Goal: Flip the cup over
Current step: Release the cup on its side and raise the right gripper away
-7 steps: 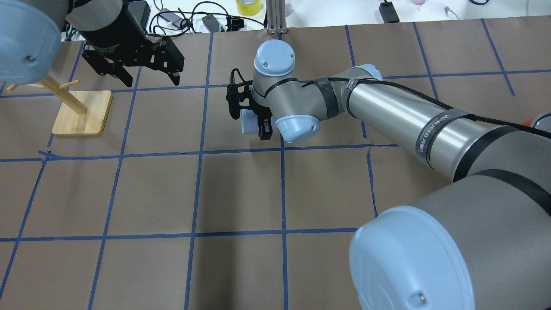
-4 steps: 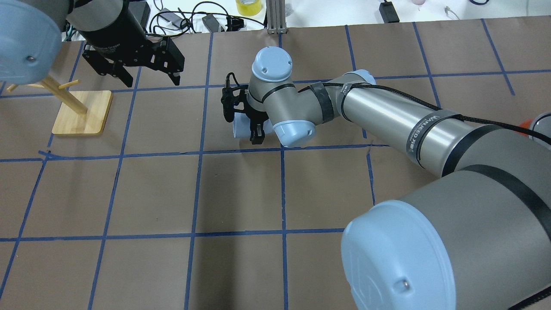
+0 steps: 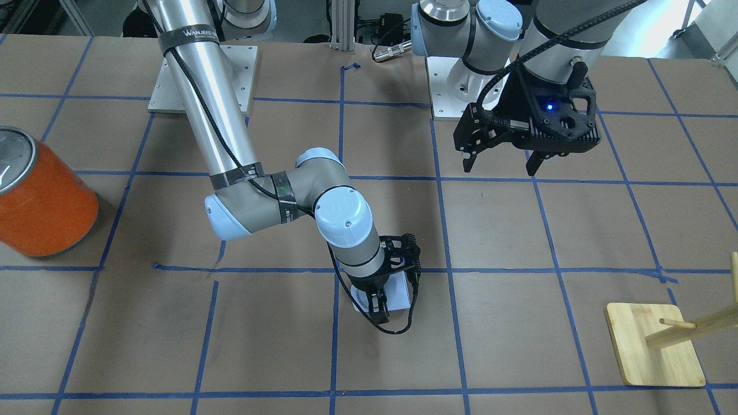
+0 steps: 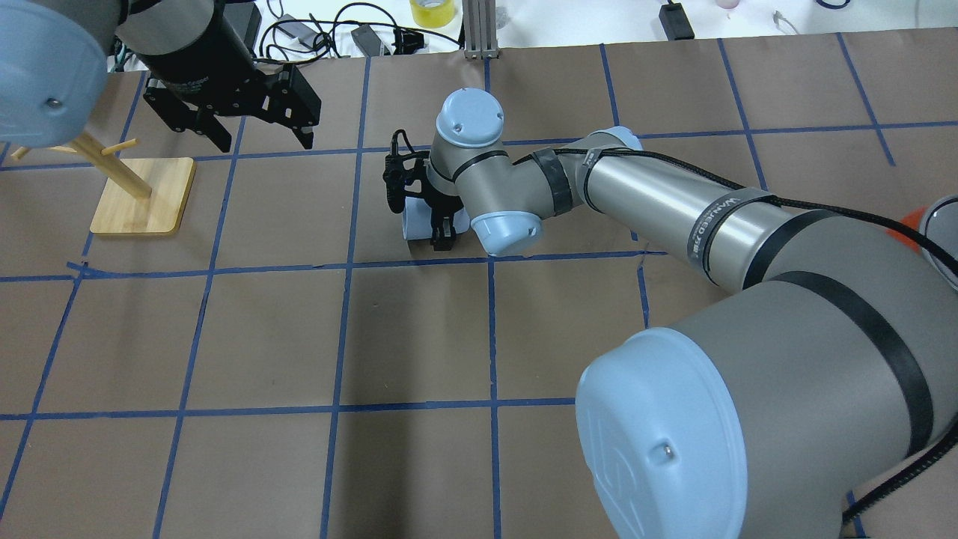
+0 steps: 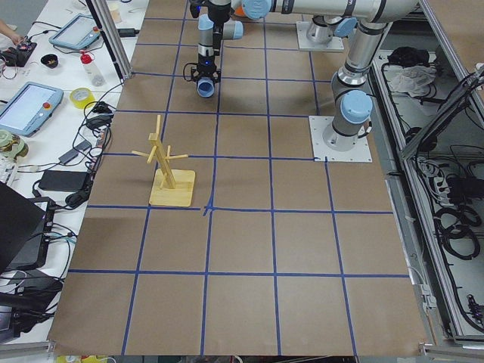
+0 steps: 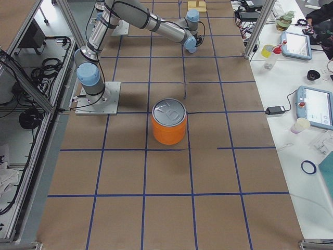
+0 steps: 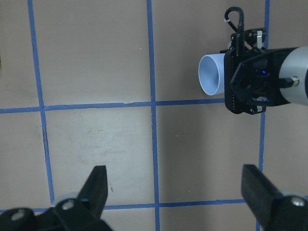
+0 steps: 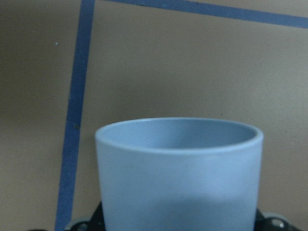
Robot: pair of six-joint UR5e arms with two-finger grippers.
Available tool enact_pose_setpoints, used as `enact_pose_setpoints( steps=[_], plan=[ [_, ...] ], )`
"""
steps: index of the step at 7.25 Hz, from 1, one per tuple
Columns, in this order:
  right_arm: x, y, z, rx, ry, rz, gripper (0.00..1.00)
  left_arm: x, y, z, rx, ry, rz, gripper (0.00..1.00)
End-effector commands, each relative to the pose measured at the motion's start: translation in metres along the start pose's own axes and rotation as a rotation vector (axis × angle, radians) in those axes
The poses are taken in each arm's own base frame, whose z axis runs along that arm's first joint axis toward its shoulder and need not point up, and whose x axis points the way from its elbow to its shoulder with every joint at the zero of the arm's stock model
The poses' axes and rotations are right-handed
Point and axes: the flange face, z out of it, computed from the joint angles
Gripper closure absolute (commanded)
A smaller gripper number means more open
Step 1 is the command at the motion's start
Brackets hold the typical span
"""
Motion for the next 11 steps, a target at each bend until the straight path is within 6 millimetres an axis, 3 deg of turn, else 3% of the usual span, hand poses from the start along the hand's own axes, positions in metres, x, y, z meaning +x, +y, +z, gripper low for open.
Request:
enact_pose_setpoints(
  steps=[1,2,4,6,7,8,9,10,11],
  plan=[
    [0.001,-0.003,-0.012,0.005,0.012,0.064,0.0,0.0,0.0,0.0,0.001,0.0,0.0,0.0],
    [0.0,-0.007,-0.034,0.0,0.021,0.209,0.0,-0.001,0.0,0.0,-0.001,0.0,0.0,0.0],
    [-0.008,-0.006,-0.088,-0.069,0.041,0.314,0.0,-0.001,0.0,-0.001,0.001,-0.002,-0.002,0.0],
    [-0.03,0.019,-0.138,-0.224,0.116,0.874,0.0,-0.007,0.001,-0.002,-0.012,0.006,-0.012,0.0],
    [-0.027,0.044,-0.162,-0.249,0.126,1.105,0.0,-0.01,-0.001,-0.011,0.006,0.012,-0.02,0.0],
    [-0.025,0.096,-0.183,-0.322,0.091,1.272,0.0,-0.015,-0.001,-0.011,0.005,0.011,-0.029,0.0],
    [-0.025,0.144,-0.222,-0.335,0.109,1.423,0.0,-0.024,-0.003,-0.005,-0.007,0.02,-0.043,0.0],
    [-0.034,0.172,-0.257,-0.324,0.128,1.516,0.0,-0.036,-0.012,0.004,-0.016,0.107,-0.078,0.0],
    [-0.057,0.181,-0.273,-0.367,0.088,1.544,0.0,-0.059,-0.023,0.023,-0.036,0.222,-0.095,0.0]
  ],
)
